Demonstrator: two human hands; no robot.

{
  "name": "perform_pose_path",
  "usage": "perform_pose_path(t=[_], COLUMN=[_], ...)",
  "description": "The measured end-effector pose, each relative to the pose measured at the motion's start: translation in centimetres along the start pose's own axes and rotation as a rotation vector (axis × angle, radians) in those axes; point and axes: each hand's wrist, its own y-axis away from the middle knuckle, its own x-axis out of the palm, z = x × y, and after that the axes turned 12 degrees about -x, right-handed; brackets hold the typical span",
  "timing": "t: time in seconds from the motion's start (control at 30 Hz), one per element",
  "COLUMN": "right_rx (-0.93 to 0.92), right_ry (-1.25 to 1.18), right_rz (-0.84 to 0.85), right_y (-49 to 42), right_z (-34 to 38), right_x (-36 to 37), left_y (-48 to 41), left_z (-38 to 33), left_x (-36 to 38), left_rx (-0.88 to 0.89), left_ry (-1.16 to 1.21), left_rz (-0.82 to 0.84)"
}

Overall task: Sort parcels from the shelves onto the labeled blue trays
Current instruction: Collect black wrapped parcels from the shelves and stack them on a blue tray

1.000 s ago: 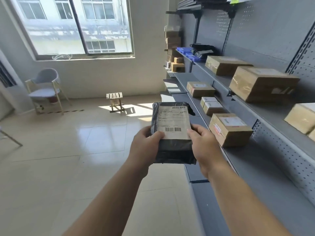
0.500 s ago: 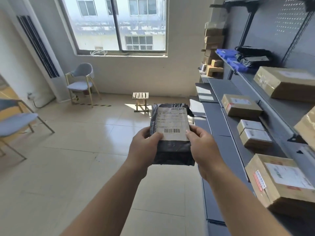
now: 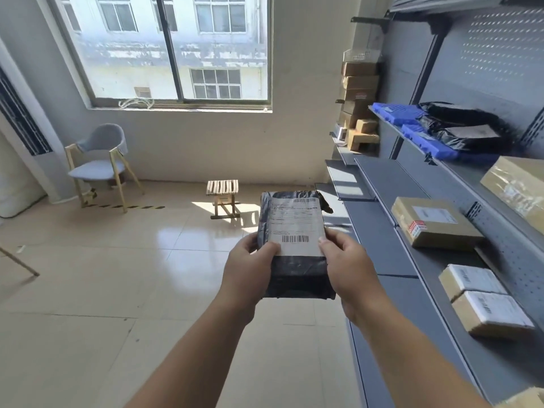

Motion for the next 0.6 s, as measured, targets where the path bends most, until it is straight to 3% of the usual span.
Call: perform_pose_path(t=[0.3,0.6], right_rx=[0.034,0.026], right_ry=[-0.006,-0.066], right_rz=[-0.112,-0.074], right_y=[-15.7,-34.8], right_z=[-2.6,-5.1], right_x=[1.8,0.6], left_y=[-15.6,-30.6], left_z=[-6.4,-13.3], left_x=[4.4,12.7], left_rx=[0.008,0.022], left_ry=[-0.093,-0.045], left_rz=[0.061,0.024])
